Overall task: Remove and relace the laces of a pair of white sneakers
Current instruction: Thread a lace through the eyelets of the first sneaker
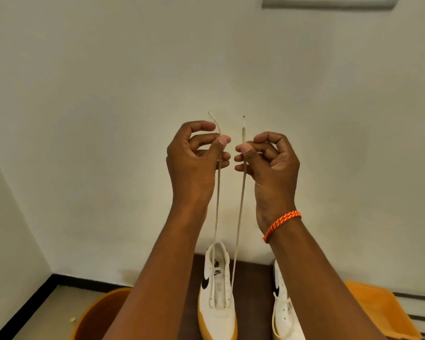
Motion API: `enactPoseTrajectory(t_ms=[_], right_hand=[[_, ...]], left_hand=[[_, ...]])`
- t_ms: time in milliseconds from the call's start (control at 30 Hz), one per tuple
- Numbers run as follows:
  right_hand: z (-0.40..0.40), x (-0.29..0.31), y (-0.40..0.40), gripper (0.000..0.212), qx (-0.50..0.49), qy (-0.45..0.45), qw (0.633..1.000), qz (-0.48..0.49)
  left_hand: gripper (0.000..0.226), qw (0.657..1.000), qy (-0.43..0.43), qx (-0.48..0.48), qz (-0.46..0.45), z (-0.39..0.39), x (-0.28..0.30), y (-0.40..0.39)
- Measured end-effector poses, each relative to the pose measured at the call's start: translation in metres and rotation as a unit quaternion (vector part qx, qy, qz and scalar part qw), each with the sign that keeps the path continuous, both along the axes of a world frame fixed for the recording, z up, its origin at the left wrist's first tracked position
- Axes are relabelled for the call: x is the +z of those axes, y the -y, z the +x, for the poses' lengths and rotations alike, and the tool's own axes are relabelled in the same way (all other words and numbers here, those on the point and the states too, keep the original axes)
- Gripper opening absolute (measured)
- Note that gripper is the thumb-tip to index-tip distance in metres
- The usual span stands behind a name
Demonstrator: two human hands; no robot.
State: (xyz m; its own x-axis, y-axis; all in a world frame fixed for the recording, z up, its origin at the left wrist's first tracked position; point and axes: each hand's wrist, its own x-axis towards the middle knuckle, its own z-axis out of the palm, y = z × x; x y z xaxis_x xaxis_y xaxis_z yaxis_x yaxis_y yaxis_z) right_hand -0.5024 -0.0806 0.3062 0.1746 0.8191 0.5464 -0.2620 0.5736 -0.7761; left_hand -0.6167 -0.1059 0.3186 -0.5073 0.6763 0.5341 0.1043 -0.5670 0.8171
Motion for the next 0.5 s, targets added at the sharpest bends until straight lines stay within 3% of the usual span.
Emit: enactPoseTrajectory(t_ms=[133, 267, 300, 400, 500], right_hand=[[0.015, -0.029, -0.004, 0.012, 0.001, 0.048, 0.999, -0.012], [0.035, -0.096, -0.007, 0.024, 0.0, 0.126, 0.99, -0.07], [0.039, -0.115, -0.007, 0.025, 0.003, 0.135, 0.987, -0.092], [0.05, -0.178, -0.006, 0.029, 0.006, 0.187, 0.969, -0.16], [0.059, -0.237, -0.003, 0.033, 0.02, 0.242, 0.944, -0.223]], left_hand=[[0.027, 0.998, -0.029, 0.029, -0.043, -0.006, -0.045, 0.002], [0.009, 0.993, -0.067, 0.046, -0.086, -0.013, -0.124, 0.004], [0.014, 0.989, -0.08, 0.052, -0.111, -0.016, -0.146, 0.003], [0.039, 0.962, -0.115, 0.063, -0.239, -0.02, -0.221, -0.002], [0.045, 0.907, -0.2, 0.056, -0.367, -0.021, -0.276, -0.002]])
